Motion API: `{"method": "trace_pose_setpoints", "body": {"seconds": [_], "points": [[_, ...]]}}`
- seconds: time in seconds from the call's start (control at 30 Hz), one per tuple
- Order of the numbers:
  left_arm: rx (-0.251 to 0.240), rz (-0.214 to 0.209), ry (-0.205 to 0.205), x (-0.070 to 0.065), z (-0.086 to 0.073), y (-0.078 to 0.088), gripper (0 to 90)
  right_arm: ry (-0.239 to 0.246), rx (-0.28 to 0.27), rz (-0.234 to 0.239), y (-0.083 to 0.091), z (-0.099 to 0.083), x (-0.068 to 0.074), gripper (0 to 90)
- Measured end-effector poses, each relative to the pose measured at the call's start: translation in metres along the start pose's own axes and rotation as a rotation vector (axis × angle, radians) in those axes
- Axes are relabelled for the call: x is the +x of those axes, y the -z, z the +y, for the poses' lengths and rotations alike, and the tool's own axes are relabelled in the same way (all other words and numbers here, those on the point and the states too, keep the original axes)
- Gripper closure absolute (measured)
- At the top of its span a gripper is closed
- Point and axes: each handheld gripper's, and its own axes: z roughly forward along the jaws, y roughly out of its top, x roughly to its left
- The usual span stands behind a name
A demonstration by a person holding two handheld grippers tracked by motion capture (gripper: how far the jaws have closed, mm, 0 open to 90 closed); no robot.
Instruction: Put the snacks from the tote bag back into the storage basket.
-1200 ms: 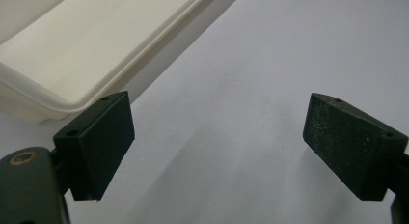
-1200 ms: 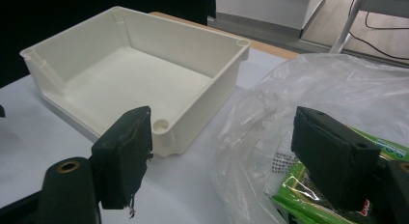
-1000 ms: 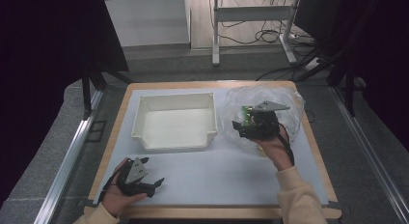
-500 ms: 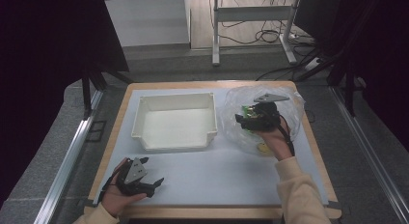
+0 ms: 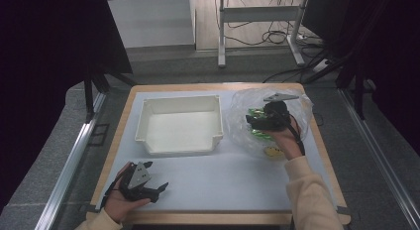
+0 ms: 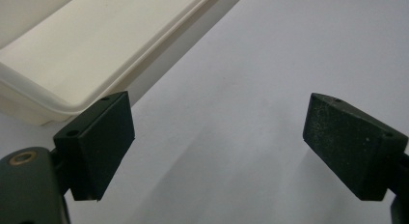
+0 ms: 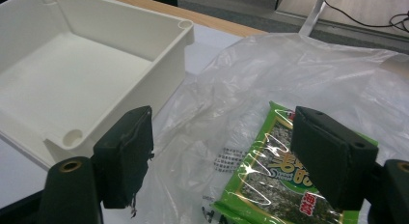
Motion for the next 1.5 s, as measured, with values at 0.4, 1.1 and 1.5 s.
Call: {"method": "trace_pose_setpoints", "body": {"seconds": [0.4, 1.1, 1.5], "points": [[0.004, -0.001, -0.001, 0.0, 0.0, 0.0, 10.8, -0.03, 0.016, -0.026, -0.004, -0.004, -0.016, 24.8], [0.002, -0.001, 0.002, 0.001, 0.0, 0.0, 10.8, -0.088, 0.095, -0.086, -0.018, -0.004, -0.049, 25.8], [0.003, -0.001, 0.002, 0.001, 0.0, 0.0, 10.8, -0.141, 0.147, -0.085, -0.029, -0.012, -0.068, 29.4]]}}
